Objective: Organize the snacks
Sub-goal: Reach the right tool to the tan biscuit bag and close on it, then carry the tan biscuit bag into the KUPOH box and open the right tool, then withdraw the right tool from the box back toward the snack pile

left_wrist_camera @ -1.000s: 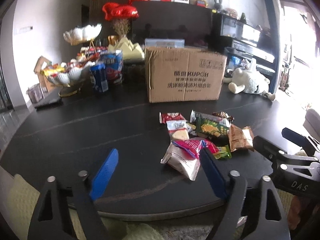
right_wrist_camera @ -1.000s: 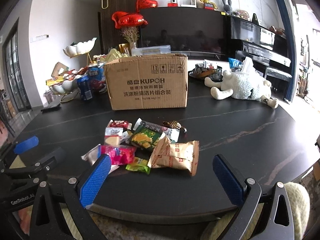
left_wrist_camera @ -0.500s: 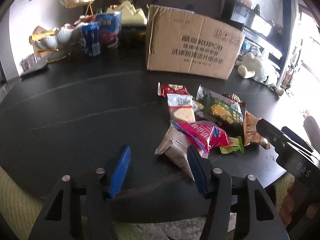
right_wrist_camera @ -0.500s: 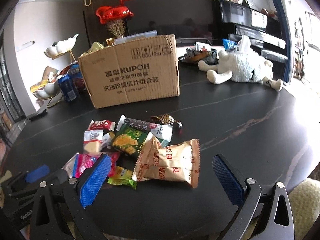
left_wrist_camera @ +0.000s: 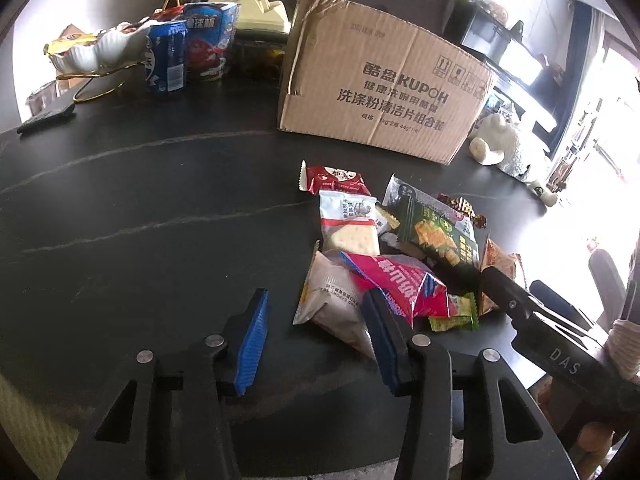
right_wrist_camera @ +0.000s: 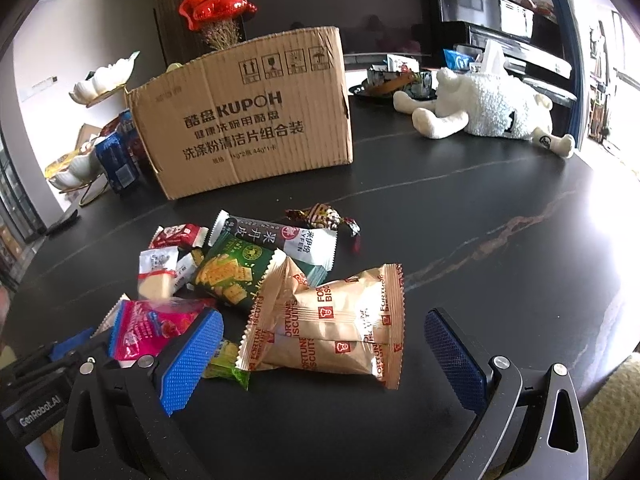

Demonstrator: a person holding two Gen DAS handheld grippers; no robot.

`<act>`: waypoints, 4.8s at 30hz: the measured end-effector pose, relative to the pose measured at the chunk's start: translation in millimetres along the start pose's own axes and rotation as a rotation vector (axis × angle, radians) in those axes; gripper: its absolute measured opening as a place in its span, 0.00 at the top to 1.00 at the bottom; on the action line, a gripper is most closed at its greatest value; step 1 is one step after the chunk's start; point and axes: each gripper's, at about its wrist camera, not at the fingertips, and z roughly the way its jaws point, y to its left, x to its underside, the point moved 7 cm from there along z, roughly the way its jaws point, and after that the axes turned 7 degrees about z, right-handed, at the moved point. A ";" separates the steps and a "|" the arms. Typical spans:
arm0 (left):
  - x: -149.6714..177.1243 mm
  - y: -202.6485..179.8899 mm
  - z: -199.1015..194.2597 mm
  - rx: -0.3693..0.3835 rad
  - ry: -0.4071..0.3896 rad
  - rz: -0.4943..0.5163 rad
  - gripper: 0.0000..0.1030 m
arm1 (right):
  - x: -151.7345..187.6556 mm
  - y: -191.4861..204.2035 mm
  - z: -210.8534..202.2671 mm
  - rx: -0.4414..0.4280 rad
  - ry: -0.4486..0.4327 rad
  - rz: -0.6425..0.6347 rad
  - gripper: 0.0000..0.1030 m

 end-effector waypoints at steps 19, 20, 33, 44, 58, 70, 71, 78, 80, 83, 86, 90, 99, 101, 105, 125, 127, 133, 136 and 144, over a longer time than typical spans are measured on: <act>-3.7 -7.2 -9.4 0.002 -0.026 0.037 0.72 | 3.2 2.6 1.1 -0.028 0.029 0.005 0.42; -3.9 -6.6 -11.9 -0.006 -0.035 0.042 0.72 | 2.4 3.9 -1.6 -0.031 0.021 0.001 0.42; -22.8 -7.5 -56.6 -0.029 -0.155 0.057 0.72 | -14.6 27.7 -50.5 -0.031 -0.121 -0.120 0.43; -44.0 -13.4 -87.0 -0.029 -0.232 0.098 0.72 | -34.0 45.5 -75.1 -0.082 -0.144 -0.159 0.43; -114.4 -24.9 -117.6 -0.033 -0.368 0.147 0.72 | -99.9 65.3 -98.6 -0.162 -0.232 -0.120 0.42; -166.0 -33.6 -112.5 -0.083 -0.425 0.211 0.72 | -152.6 70.4 -72.5 -0.155 -0.236 -0.093 0.42; -169.1 -33.8 -111.4 -0.078 -0.427 0.212 0.72 | -156.0 70.8 -70.0 -0.162 -0.231 -0.087 0.42; -201.3 -36.8 -103.8 -0.078 -0.453 0.227 0.72 | -180.9 76.2 -52.0 -0.178 -0.215 -0.082 0.42; -211.6 -37.1 -99.7 -0.082 -0.455 0.234 0.72 | -189.0 77.1 -48.0 -0.177 -0.216 -0.084 0.42; -225.1 -35.9 -91.9 -0.083 -0.454 0.237 0.72 | -199.9 79.5 -40.2 -0.178 -0.215 -0.094 0.42; -236.0 -33.9 -80.1 -0.072 -0.439 0.237 0.72 | -210.0 82.5 -31.5 -0.176 -0.217 -0.112 0.42; -249.6 -31.5 -58.6 -0.064 -0.408 0.233 0.72 | -223.8 86.2 -20.2 -0.168 -0.225 -0.131 0.42; -279.3 -28.1 -23.7 -0.073 -0.373 0.238 0.50 | -251.4 92.2 11.9 -0.146 -0.225 -0.187 0.31; -280.4 -25.9 -25.2 -0.105 -0.384 0.236 0.38 | -255.4 88.3 17.5 -0.136 -0.216 -0.169 0.23; -274.3 -22.8 -32.6 -0.141 -0.389 0.239 0.38 | -254.3 81.3 15.6 -0.124 -0.213 -0.145 0.23; -202.4 -27.6 -102.1 -0.071 -0.379 0.217 0.32 | -183.7 88.7 -68.7 -0.194 -0.247 -0.201 0.23; -194.9 -29.2 -107.8 -0.063 -0.381 0.222 0.31 | -177.5 87.9 -76.8 -0.203 -0.249 -0.201 0.23; -168.1 -33.3 -119.4 -0.032 -0.356 0.224 0.30 | -158.1 85.0 -97.6 -0.220 -0.255 -0.192 0.23; -155.0 -35.9 -122.8 -0.022 -0.342 0.229 0.30 | -146.5 82.9 -106.5 -0.217 -0.258 -0.199 0.23; -118.5 -34.5 -123.8 -0.020 -0.289 0.230 0.30 | -114.5 74.9 -112.9 -0.184 -0.229 -0.214 0.23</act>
